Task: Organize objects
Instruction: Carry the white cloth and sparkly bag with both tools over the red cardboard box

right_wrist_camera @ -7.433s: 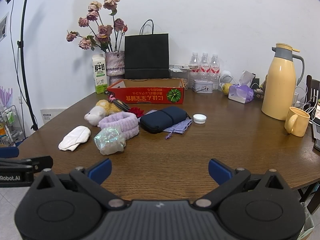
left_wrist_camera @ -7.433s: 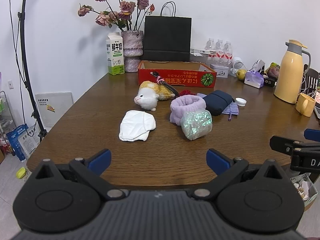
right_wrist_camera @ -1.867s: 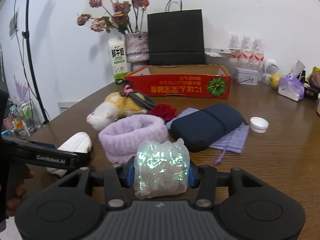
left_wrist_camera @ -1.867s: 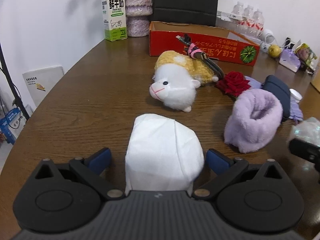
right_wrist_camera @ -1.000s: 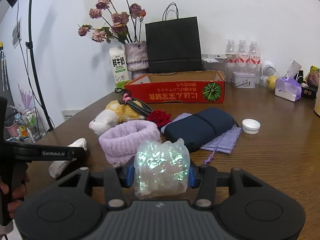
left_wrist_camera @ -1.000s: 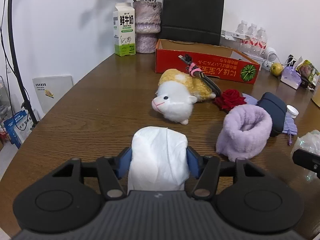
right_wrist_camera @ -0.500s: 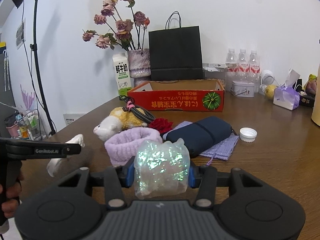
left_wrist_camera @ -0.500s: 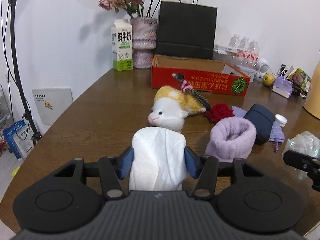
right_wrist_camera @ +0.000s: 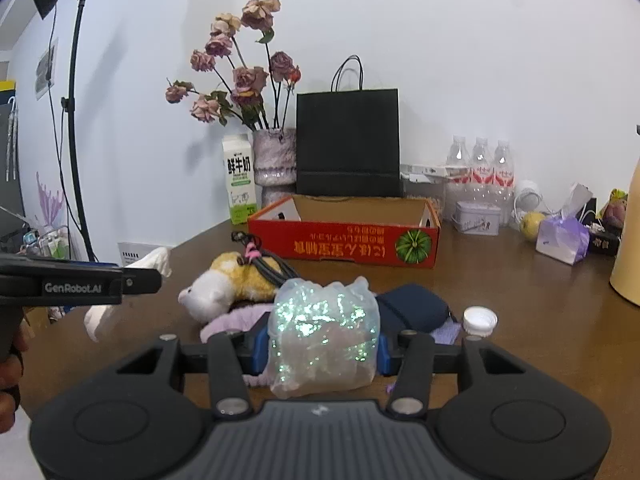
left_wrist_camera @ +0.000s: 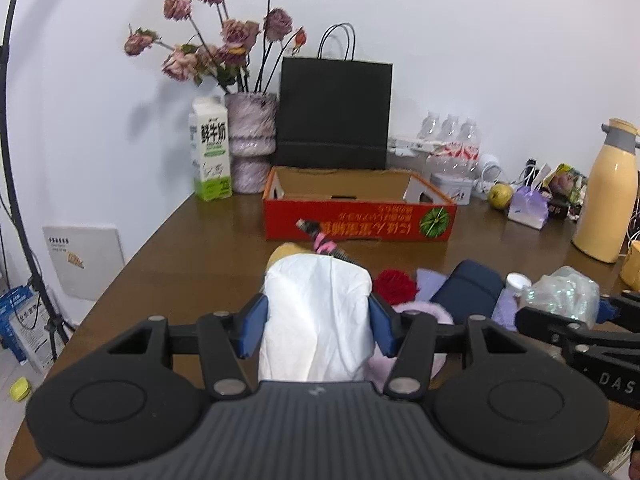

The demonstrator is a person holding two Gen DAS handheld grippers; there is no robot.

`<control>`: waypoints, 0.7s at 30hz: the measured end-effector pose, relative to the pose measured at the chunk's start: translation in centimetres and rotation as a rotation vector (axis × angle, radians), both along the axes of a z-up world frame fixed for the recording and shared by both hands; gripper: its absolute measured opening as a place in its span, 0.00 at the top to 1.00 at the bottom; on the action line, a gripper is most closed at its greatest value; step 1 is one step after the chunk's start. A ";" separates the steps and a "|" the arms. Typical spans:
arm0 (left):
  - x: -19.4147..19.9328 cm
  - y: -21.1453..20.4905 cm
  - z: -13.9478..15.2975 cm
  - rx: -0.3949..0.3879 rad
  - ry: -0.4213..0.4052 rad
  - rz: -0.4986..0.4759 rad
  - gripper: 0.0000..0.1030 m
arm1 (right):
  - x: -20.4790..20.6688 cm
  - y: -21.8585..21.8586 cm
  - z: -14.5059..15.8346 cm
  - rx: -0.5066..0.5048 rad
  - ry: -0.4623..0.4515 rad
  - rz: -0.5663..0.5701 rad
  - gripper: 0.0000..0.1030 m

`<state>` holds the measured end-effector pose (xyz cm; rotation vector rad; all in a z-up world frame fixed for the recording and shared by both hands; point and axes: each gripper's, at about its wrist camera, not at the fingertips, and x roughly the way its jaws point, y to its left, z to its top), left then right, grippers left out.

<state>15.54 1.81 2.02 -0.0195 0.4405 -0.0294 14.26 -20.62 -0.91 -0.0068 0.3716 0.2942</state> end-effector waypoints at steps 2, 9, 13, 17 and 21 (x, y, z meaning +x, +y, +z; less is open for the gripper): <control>0.4 -0.3 0.4 -0.004 -0.008 -0.008 0.46 | 0.4 0.0 0.4 0.001 -0.002 0.004 0.54; 2.1 -1.4 1.5 -0.005 -0.029 -0.034 0.46 | 2.2 0.2 1.4 0.012 -0.013 0.006 0.54; 3.3 -1.7 2.1 -0.017 -0.037 -0.041 0.46 | 3.3 0.2 1.9 0.017 -0.021 0.005 0.54; 4.4 -1.8 2.5 -0.030 -0.046 -0.045 0.46 | 4.8 0.3 2.5 0.025 -0.032 0.006 0.54; 5.9 -1.8 3.0 -0.042 -0.055 -0.045 0.47 | 6.5 0.3 3.1 0.034 -0.038 0.002 0.54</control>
